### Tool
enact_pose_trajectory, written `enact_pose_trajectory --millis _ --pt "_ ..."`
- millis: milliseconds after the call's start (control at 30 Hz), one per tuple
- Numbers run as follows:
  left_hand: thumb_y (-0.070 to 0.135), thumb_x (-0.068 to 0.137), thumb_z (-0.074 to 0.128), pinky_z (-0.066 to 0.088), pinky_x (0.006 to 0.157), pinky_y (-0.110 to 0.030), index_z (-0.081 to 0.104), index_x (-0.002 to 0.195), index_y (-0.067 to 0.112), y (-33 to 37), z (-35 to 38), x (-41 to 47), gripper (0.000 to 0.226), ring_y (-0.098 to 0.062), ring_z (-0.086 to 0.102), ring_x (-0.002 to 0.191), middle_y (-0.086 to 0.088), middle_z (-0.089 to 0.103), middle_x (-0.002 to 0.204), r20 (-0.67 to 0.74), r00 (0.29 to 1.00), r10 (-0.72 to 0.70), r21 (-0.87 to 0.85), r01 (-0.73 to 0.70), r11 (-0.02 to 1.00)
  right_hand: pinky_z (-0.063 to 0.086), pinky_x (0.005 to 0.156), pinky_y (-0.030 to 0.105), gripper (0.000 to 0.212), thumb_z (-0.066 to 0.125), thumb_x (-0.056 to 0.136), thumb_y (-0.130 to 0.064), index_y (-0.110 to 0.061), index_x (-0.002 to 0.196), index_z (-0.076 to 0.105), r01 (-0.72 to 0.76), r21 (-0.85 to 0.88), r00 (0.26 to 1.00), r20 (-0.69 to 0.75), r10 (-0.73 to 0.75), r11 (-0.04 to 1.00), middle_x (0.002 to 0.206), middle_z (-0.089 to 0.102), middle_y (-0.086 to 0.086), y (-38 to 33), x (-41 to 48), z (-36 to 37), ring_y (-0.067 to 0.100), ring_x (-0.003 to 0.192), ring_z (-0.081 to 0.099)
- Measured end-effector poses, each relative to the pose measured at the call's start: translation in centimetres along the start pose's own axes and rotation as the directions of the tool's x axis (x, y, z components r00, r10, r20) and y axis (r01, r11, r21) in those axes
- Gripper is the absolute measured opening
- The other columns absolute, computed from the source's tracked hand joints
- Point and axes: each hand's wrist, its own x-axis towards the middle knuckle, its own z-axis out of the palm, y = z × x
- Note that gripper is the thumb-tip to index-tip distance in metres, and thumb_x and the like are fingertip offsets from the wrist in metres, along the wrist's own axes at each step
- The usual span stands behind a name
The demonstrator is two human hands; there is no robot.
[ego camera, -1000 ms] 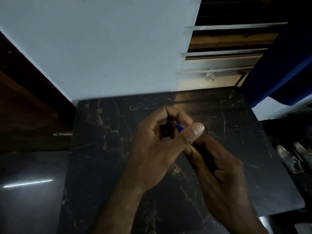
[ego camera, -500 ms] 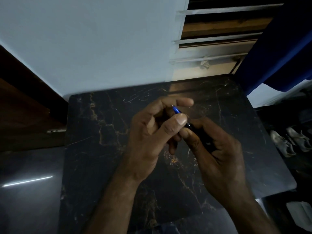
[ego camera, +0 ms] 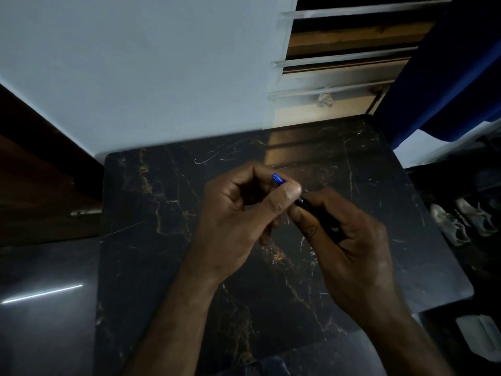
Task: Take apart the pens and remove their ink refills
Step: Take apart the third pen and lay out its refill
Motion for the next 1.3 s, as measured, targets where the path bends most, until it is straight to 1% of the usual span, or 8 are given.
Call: enact_pose_trajectory --millis 100,267,400,567,733,900,1133,1300 --pt "0.026 0.098 0.075 0.047 0.044 -0.022 0.066 0.083 0.015 -0.5 0.6 0.2 0.021 -0.013 0.056 0.046 0.0 0.066 0.063 -0.104 0.995 -0.001 0.021 0.004 1.0 0.043 0.062 0.015 0.022 0.063 0.105 -0.029 -0.012 0.1 0.076 0.009 0.004 1.0 0.008 -0.009 1.0 0.082 0.066 -0.006 -0.1 0.0 0.4 0.011 0.069 0.06" --pt "0.022 0.101 0.064 0.05 0.047 -0.024 0.072 0.12 0.013 -0.7 0.0 0.2 0.022 -0.012 0.061 0.059 0.001 0.064 0.076 0.034 0.999 -0.007 -0.106 0.01 0.994 0.044 0.061 0.013 0.019 0.062 0.105 -0.031 -0.018 0.099 0.074 -0.014 0.025 1.0 -0.001 0.014 1.0 0.083 0.067 -0.012 0.1 0.2 0.7 0.01 0.071 0.064" --pt "0.019 0.099 0.072 0.05 0.045 -0.024 0.078 0.1 0.015 -0.7 -0.5 0.5 0.007 -0.011 0.062 0.055 0.002 0.069 0.074 0.004 1.0 -0.013 -0.01 0.013 1.0 0.048 0.061 0.019 0.018 0.059 0.105 -0.034 -0.023 0.109 0.073 0.008 -0.024 1.0 0.002 -0.007 1.0 0.087 0.066 -0.012 0.4 0.4 0.5 0.011 0.074 0.062" --pt "0.031 0.099 0.074 0.045 0.04 -0.023 0.063 0.076 0.024 -0.7 0.1 1.1 0.026 -0.022 0.055 0.045 0.006 0.059 0.058 -0.147 0.989 -0.033 0.001 0.033 0.999 0.041 0.061 0.012 0.023 0.061 0.106 -0.031 -0.014 0.096 0.073 -0.005 -0.003 1.0 -0.007 0.005 1.0 0.08 0.06 -0.01 0.3 0.5 1.2 0.009 0.069 0.057" --pt "0.024 0.103 0.068 0.047 0.04 -0.023 0.066 0.083 0.02 -0.7 0.1 1.1 0.021 -0.018 0.06 0.048 0.003 0.067 0.066 -0.144 0.99 0.004 -0.047 -0.011 0.999 0.041 0.059 0.014 0.023 0.06 0.106 -0.03 -0.013 0.097 0.074 0.009 0.016 1.0 -0.006 -0.009 1.0 0.078 0.061 -0.009 0.3 0.8 1.2 0.011 0.067 0.056" --pt "0.018 0.112 0.055 0.053 0.046 -0.025 0.065 0.096 0.01 -0.5 0.2 1.3 0.021 -0.015 0.069 0.059 -0.004 0.076 0.089 -0.26 0.964 0.059 -0.123 -0.094 0.988 0.042 0.058 0.02 0.027 0.06 0.106 -0.03 -0.01 0.092 0.071 -0.008 0.041 1.0 -0.008 0.009 0.999 0.076 0.058 -0.004 0.6 0.6 1.3 0.014 0.066 0.055" --pt "0.017 0.115 0.042 0.056 0.051 -0.029 0.067 0.106 0.009 -0.3 0.3 1.5 0.027 -0.018 0.069 0.064 -0.01 0.077 0.097 -0.261 0.965 0.031 -0.189 -0.083 0.978 0.041 0.057 0.025 0.03 0.06 0.108 -0.029 -0.007 0.091 0.071 -0.039 0.093 0.999 -0.011 0.04 0.995 0.074 0.058 0.001 1.0 0.3 1.6 0.019 0.064 0.054" --pt "0.016 0.115 0.041 0.055 0.051 -0.03 0.067 0.108 0.006 -0.1 0.8 1.1 0.028 -0.022 0.071 0.068 -0.012 0.079 0.094 -0.159 0.985 0.064 -0.043 -0.071 0.997 0.046 0.055 0.032 0.02 0.058 0.111 -0.023 -0.012 0.118 0.073 -0.007 0.126 1.0 -0.005 0.008 0.992 0.084 0.065 -0.003 1.1 0.0 1.5 0.019 0.064 0.059"
